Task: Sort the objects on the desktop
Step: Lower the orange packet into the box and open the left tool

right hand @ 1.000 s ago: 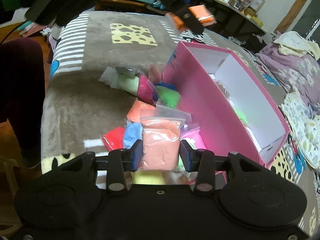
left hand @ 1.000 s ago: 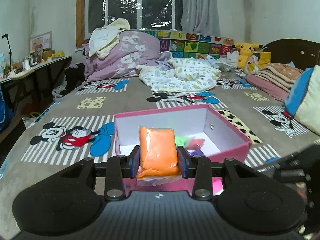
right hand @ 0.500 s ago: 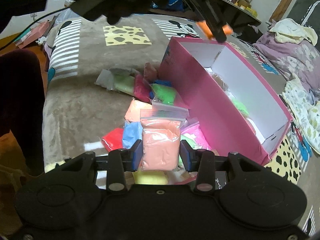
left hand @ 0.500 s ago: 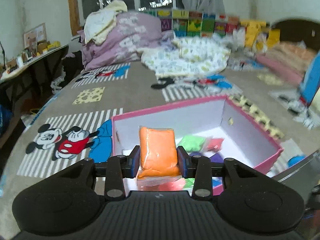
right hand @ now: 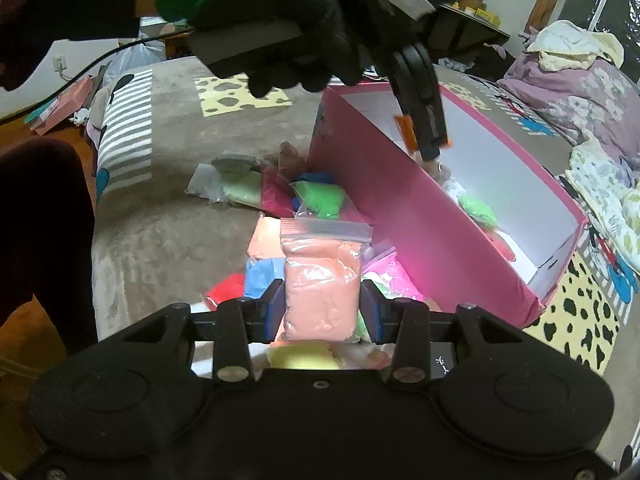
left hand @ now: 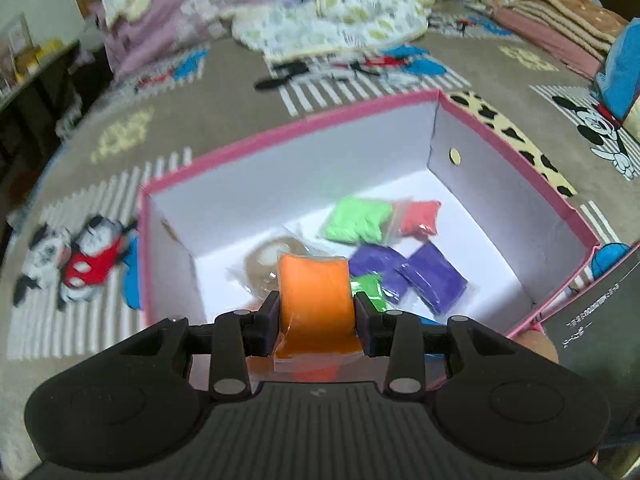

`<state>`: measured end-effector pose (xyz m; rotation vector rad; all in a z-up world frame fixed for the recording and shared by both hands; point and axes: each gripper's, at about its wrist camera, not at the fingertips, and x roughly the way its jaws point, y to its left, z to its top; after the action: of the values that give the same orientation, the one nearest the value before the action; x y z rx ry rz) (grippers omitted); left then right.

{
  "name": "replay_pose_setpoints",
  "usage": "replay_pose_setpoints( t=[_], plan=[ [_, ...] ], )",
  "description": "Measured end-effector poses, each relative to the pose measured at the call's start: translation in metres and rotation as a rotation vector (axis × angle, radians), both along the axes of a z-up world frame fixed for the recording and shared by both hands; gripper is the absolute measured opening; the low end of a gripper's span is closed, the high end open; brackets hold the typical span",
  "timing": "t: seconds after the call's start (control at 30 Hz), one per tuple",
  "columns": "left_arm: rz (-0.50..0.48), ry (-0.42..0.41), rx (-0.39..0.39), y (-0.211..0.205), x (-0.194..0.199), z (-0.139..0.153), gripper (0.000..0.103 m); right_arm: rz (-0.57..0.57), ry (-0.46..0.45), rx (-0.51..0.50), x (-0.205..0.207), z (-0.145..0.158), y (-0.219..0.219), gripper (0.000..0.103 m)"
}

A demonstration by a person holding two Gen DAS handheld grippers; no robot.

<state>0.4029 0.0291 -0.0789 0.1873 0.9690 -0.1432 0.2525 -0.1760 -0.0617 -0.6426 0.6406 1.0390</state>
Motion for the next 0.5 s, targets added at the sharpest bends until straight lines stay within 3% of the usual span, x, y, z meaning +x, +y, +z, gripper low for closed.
replay_pose_setpoints(
  t=[0.23,0.5],
  plan=[
    [0.011,0.129,0.014,-0.003,0.02,-0.021,0.037,-0.026,0.033,0.033,0.007,-0.003,-0.007,0.04],
    [0.06,0.204,0.018,0.005,0.039,-0.034,0.037,-0.018,0.049,0.03,0.002,-0.01,-0.009,0.04]
  ],
)
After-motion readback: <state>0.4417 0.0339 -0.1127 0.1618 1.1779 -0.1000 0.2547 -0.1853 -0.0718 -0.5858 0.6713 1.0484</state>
